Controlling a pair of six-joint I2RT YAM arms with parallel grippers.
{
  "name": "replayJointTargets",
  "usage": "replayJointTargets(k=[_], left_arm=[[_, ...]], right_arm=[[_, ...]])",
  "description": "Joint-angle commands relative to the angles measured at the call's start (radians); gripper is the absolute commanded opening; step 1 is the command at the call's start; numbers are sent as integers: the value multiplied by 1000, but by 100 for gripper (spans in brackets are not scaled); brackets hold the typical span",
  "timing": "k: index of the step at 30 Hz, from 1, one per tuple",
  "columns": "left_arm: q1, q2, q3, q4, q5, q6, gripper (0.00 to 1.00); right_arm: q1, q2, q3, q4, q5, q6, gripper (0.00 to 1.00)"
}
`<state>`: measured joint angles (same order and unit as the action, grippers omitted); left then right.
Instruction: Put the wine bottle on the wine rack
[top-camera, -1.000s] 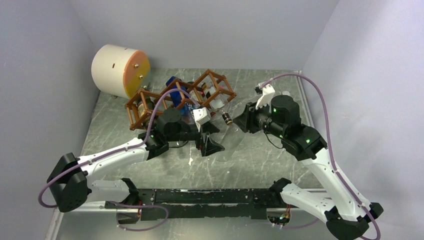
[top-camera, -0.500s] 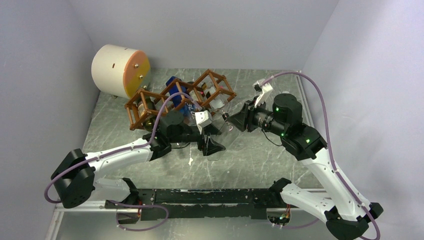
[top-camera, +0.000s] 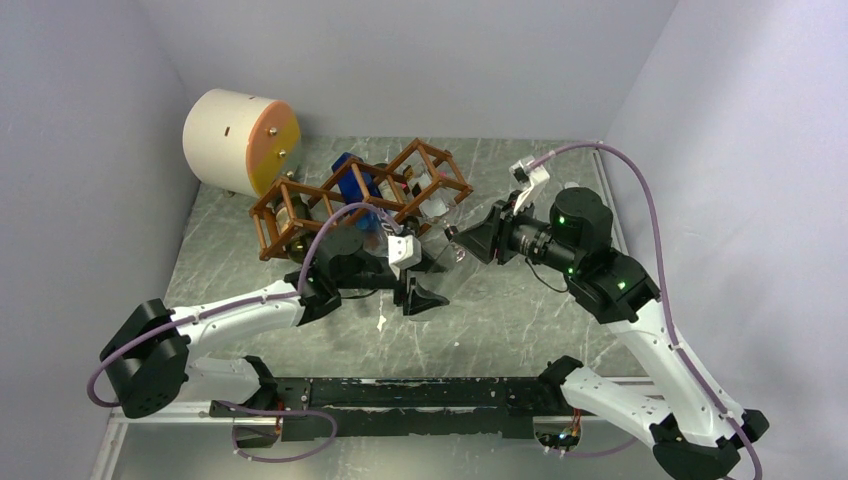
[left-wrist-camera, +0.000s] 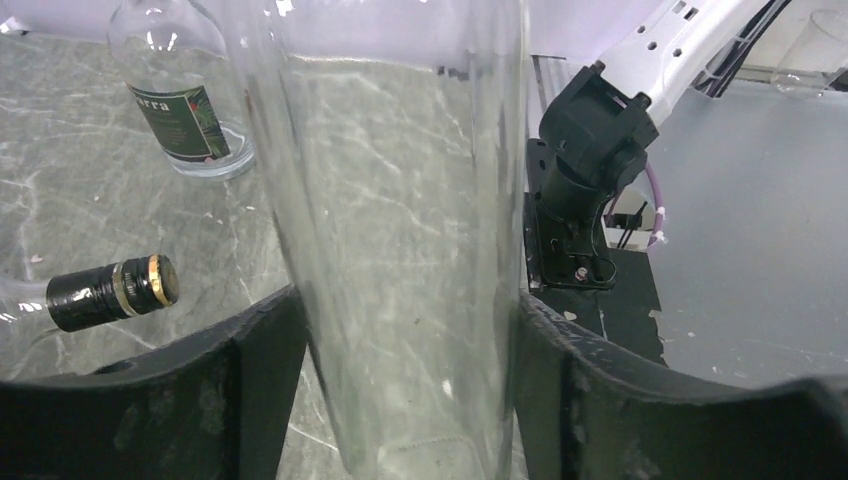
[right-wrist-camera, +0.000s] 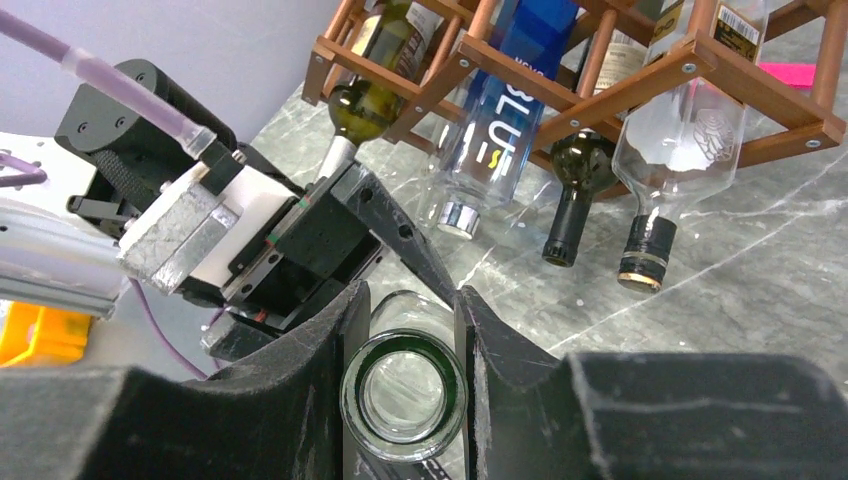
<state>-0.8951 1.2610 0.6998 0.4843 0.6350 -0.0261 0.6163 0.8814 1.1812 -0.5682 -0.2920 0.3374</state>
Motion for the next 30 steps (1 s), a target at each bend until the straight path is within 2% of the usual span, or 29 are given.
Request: replayJointTargets(k=[1, 2, 3, 4, 5, 6, 8, 11, 18, 22, 30], left_arm=[[-5, -14, 9, 13, 6, 71, 64], [-5, -17, 15, 10, -11, 82, 51], [-5, -22, 21, 5, -26, 97, 36], [-5, -26, 29, -7, -41, 124, 15], [-5, -32, 42, -23, -62, 150, 8], [-5, -36, 54, -41, -84, 176, 7], [-5, -46, 86, -91, -108, 259, 7], [-5, -65, 137, -169, -137, 413, 7], [-5, -98, 226, -229, -206, 849, 7], [-5, -98, 249, -250, -197, 1152, 7], [-6, -18, 367, -323, -335, 1499, 7]], right_arm=[[-3, -31, 47, 81, -40, 41, 0], [-2, -31, 46, 78, -39, 43, 0], [-3, -31, 48, 70, -37, 45, 5], [-2, -29, 54, 55, -29, 46, 16], [-3, -30, 60, 37, -18, 44, 27], [-3, -30, 68, 17, -5, 41, 40], [-2, -34, 86, -23, 35, 31, 59], [-2, -33, 141, -99, 79, -6, 71], [-2, 20, 270, -227, 134, -98, 76], [-2, 66, 324, -265, 137, -146, 78], [-2, 146, 368, -285, 77, -178, 79]])
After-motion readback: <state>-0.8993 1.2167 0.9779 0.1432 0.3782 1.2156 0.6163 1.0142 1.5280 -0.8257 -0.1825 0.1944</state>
